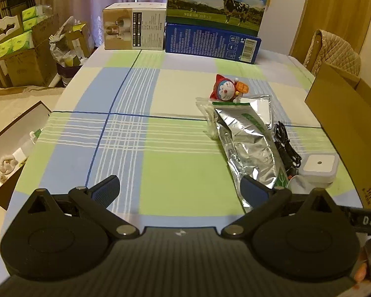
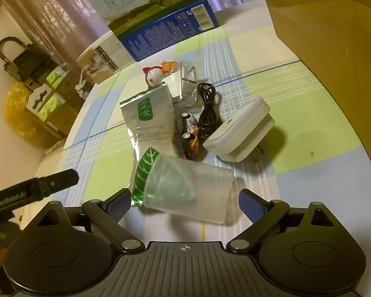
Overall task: Organize objects
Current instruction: 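Grasp the clear plastic cup with the right tool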
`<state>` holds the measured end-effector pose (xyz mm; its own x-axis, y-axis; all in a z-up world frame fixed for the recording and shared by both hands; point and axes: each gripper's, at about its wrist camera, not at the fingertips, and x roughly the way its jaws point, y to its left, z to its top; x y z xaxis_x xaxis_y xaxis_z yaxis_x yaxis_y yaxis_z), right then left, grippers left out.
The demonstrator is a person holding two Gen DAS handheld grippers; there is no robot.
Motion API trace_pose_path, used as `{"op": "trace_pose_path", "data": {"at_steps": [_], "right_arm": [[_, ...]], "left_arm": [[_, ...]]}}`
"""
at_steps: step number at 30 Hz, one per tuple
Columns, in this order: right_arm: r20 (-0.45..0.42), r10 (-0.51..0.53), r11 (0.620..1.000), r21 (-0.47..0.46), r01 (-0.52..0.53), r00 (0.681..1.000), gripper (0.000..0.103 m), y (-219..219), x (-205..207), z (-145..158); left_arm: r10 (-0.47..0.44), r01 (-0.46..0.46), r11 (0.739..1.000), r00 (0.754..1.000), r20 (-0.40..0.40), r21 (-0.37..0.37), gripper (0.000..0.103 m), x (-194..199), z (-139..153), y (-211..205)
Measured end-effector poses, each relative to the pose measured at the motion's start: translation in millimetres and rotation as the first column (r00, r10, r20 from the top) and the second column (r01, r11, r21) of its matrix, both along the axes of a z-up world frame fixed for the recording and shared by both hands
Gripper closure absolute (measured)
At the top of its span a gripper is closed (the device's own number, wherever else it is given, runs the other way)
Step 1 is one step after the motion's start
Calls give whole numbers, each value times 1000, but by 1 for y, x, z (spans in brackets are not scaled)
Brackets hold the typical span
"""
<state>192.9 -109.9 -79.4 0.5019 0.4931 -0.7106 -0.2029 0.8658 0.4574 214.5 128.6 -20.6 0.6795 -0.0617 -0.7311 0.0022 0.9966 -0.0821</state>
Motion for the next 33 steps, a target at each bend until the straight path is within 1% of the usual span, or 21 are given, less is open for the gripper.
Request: {"op": "trace_pose_path", "data": {"at_steps": [2, 5, 6, 7, 8, 11, 13, 15, 16, 17, 18, 20, 21, 23, 24, 26, 29, 31, 33], "right_arm": [[-9, -14, 1000, 8, 14, 1000, 12, -2, 3, -2], [-4, -11, 1000, -16, 11, 1000, 13, 0, 8, -1], [5, -1, 999, -35, 1, 1000, 23, 3, 8, -1], [17, 12, 998, -66, -11, 1000, 30, 5, 7, 0], [29, 23, 996, -89, -20, 999, 32, 6, 6, 1], [47, 36, 988, -153, -28, 998, 32, 7, 4, 2], [77, 46, 975, -222, -28, 996, 32, 8, 2, 3], [110, 69, 956, -292, -34, 991, 32, 14, 1, 3], [128, 89, 938, -344, -40, 988, 32, 19, 1, 2], [139, 106, 926, -376, -46, 985, 32, 22, 0, 0], [138, 120, 922, -384, -59, 983, 32, 25, 0, -2], [123, 161, 923, -370, -105, 979, 32, 31, -1, -5], [127, 193, 923, -361, -136, 973, 32, 35, -2, -5], [130, 270, 925, -310, -220, 954, 33, 41, -8, -5], [133, 293, 919, -312, -241, 947, 33, 43, -11, -4], [154, 289, 909, -354, -220, 945, 33, 41, -12, -3], [132, 234, 925, -336, -179, 963, 33, 26, -7, -4], [142, 225, 921, -355, -163, 964, 33, 19, -9, -3], [138, 213, 924, -351, -153, 967, 33, 13, -9, -4]], "left_arm": [[-4, 4, 1000, 1000, -6, 7, 1, 1, -1, -2], [-13, 13, 1000, 1000, -15, 5, 1, 3, -2, -5], [-16, 16, 1000, 1000, -18, 5, 1, 3, -3, -6], [-18, 18, 1000, 1000, -20, 6, 1, 3, -3, -6], [-19, 19, 1000, 1000, -20, 6, 1, 4, -3, -6], [-17, 17, 1000, 1000, -21, -2, 1, 5, -3, -7], [-21, 21, 1000, 1000, -24, -3, 1, 6, -3, -7], [-26, 26, 1000, 999, -26, -3, 1, 5, -4, -8], [-29, 29, 1000, 999, -27, -4, 1, 5, -4, -9], [-32, 32, 999, 999, -30, -5, 1, 5, -5, -9], [-34, 33, 999, 999, -32, -6, 1, 5, -5, -9], [-37, 37, 999, 999, -36, -9, 1, 6, -5, -10], [-39, 39, 999, 999, -38, -9, 1, 7, -5, -10], [-40, 40, 999, 998, -40, -7, 1, 8, -6, -10], [-41, 41, 999, 998, -40, -8, 1, 9, -5, -11], [-52, 51, 999, 998, -40, -12, 1, 12, -5, -14], [-98, 97, 995, 995, -35, -6, 1, 20, -4, -24], [-140, 140, 990, 990, -35, -7, 1, 27, -4, -33], [-178, 177, 984, 983, -36, -21, 1, 36, -3, -42]]}}
